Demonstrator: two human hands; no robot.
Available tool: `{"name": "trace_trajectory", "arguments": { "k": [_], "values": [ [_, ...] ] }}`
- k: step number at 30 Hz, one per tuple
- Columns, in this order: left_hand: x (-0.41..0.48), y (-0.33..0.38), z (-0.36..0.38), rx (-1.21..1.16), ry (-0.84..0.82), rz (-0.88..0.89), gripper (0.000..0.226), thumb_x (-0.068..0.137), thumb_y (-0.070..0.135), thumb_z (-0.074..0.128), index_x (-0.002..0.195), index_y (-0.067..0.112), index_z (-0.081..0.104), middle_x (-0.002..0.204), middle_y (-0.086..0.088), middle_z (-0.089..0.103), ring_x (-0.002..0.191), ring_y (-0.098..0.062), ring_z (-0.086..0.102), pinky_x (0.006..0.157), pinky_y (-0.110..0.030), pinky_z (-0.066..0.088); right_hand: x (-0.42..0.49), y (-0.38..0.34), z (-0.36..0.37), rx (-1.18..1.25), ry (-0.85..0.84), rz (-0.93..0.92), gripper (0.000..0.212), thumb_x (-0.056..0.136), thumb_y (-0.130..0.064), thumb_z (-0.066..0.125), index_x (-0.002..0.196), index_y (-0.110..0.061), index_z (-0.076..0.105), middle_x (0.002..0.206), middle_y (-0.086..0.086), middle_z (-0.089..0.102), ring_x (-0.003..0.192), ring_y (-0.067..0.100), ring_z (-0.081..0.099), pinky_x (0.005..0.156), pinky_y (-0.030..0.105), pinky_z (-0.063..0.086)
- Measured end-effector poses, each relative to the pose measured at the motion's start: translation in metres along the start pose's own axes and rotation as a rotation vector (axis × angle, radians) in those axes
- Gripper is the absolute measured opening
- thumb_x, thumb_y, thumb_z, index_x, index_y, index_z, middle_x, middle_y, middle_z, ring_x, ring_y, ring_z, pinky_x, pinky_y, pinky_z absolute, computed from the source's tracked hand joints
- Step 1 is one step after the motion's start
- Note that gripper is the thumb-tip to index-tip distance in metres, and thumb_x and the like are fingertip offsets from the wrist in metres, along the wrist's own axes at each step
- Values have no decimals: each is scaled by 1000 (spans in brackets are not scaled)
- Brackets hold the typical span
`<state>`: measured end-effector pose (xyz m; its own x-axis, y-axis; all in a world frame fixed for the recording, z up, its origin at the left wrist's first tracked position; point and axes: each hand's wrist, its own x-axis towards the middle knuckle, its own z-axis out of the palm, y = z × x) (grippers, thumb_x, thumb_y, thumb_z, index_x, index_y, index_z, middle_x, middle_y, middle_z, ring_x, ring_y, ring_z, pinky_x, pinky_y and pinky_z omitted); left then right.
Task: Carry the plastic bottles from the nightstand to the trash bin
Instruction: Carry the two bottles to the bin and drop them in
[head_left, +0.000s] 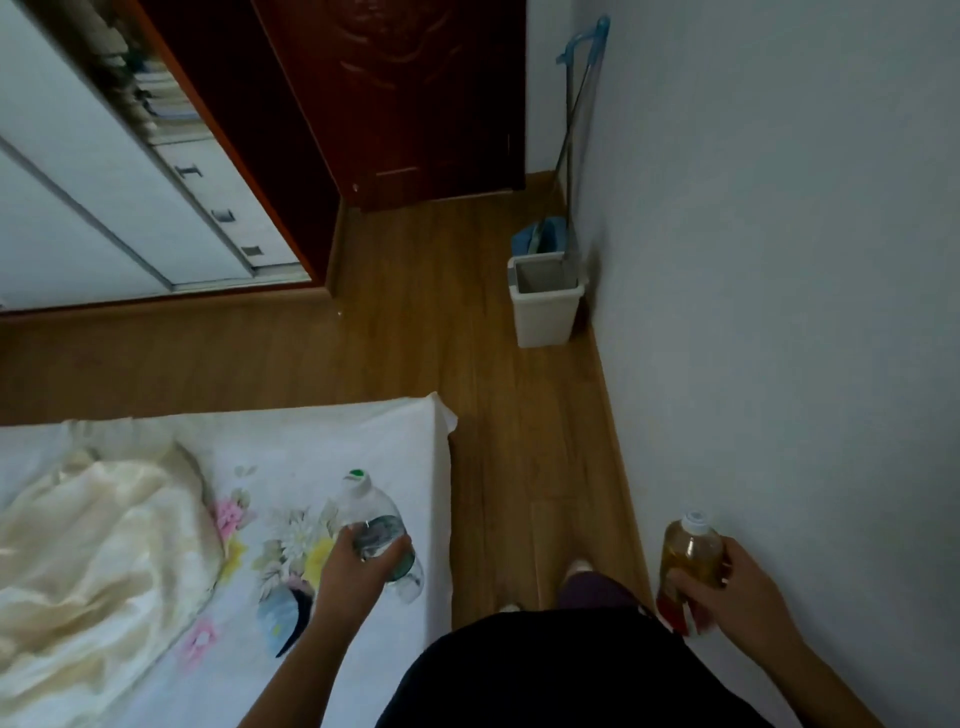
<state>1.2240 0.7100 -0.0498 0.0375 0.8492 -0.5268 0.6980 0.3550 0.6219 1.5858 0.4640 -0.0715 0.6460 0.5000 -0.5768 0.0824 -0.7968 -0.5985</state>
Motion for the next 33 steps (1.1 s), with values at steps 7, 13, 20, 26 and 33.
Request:
{"name": "trace_trajectory", "arguments": {
  "k": [7,13,20,26,33],
  "values": [
    [104,95,16,-15,23,30,52,83,31,79,125,9,58,111,-7,67,96,-23,63,85,-34,48,120,-81,-7,1,-8,3,49,71,-32,87,109,-28,57,100,0,70,93,23,67,86,44,53],
    [167,146,24,-18,96,-73,56,81,34,80,125,8,58,112,-9,68,99,-28,65,87,-37,49,227,-220,-10,11,-99,-149,53,72,-32,86,116,-29,57,100,-5,66,97,20,64,83,36,50],
    [215,182,5,-89,190,-170,46,79,36,82,114,17,59,104,-4,68,98,-28,66,86,-38,50,316,-375,1,-59,-232,-331,65,73,-42,83,129,-31,54,117,-7,65,109,17,61,91,38,51],
    [289,200,-25,-93,218,-217,47,79,36,82,115,14,60,105,-5,70,95,-25,66,83,-36,49,379,-457,31,-102,-272,-358,64,79,-35,80,135,-26,51,132,0,62,122,24,58,100,44,47],
    [424,263,-73,-105,100,-103,41,82,30,80,115,13,63,101,-3,75,89,-18,71,80,-36,56,438,-497,48,-120,-200,-221,61,77,-36,82,129,-28,52,114,-3,65,110,22,61,93,39,48]
  ]
}}
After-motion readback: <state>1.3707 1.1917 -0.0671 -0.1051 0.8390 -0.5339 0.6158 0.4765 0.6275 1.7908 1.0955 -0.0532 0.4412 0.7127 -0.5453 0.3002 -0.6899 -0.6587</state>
